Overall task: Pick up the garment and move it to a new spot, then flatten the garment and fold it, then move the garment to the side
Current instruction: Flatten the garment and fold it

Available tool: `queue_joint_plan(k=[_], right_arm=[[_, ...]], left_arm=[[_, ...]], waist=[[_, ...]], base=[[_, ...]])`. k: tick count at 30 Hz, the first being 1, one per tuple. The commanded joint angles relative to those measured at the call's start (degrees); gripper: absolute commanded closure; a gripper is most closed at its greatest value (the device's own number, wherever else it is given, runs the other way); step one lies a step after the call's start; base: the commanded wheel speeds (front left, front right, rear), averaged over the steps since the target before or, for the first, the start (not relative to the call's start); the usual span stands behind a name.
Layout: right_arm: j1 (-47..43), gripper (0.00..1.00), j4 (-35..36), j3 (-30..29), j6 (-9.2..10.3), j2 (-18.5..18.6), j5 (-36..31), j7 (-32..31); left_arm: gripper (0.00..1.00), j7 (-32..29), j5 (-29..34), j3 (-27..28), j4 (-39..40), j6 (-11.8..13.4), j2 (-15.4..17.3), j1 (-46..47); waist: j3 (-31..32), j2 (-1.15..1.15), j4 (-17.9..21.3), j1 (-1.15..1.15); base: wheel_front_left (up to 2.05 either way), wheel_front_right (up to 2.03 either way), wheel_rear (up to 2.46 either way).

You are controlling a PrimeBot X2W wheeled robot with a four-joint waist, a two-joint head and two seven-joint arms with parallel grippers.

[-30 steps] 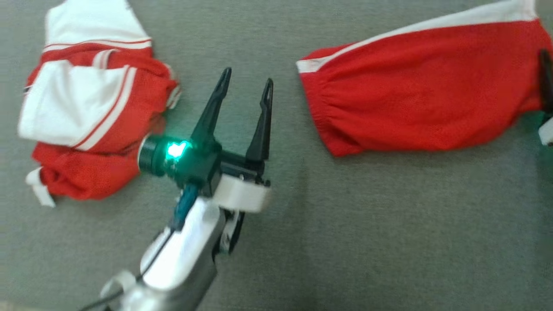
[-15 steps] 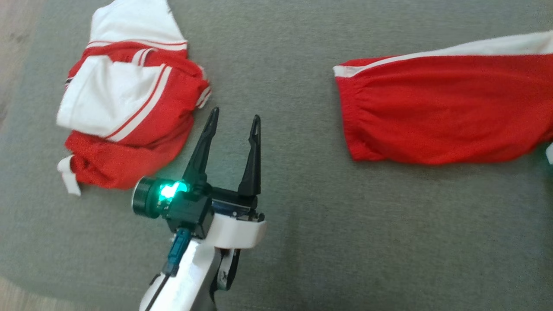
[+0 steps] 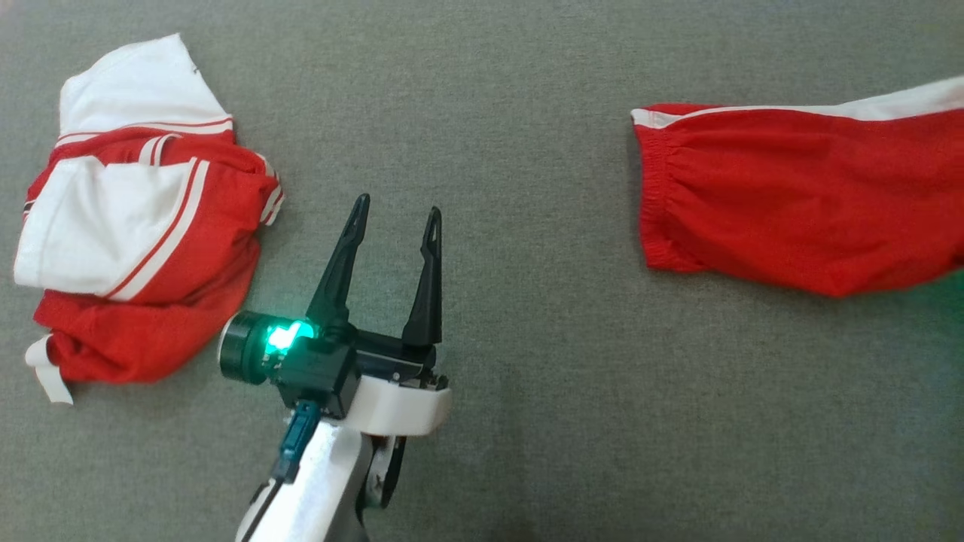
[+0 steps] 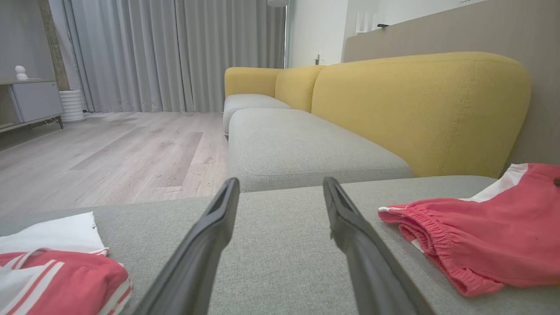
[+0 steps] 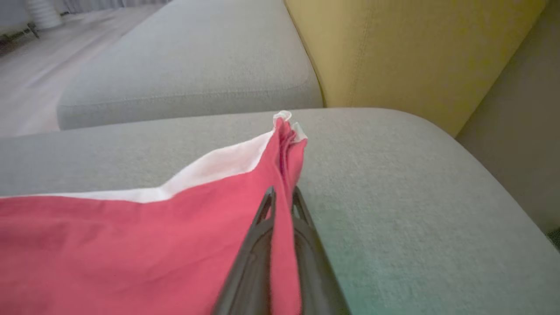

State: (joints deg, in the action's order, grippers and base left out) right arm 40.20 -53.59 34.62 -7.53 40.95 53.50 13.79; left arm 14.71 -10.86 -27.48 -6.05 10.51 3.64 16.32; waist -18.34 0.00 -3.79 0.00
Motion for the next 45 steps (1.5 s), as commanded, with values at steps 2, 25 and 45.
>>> queue_joint_plan(k=[2,25,45], right_arm=[[-0.6,1.0,4.9,-0.6,0.04,1.3,0.5,1.1],[-14.6,0.0,25.4,-0.7,0.04,-21.6,-4.1,0.9],[-41.0,0.0,44.9,-33.2,0.04,-31.2,-38.7,1.2]], left_arm=[[0.0,0.3,0.4,2.5,1.2,-0.6,-0.2,-0.1],[0.0,0.3,-0.2,3.0,0.2,-0.5,-0.7,-6.0],[0.0,0.3,3.7,12.3,3.3,0.4,-0.1,-19.4]], waist=[[0.9,0.0,0.2,0.0],[8.0,0.0,-4.5,0.0],[18.6,0.0,1.4,0.0]], base=[[0.0,0.0,0.0],[0.0,0.0,0.0],[0.0,0.0,0.0]])
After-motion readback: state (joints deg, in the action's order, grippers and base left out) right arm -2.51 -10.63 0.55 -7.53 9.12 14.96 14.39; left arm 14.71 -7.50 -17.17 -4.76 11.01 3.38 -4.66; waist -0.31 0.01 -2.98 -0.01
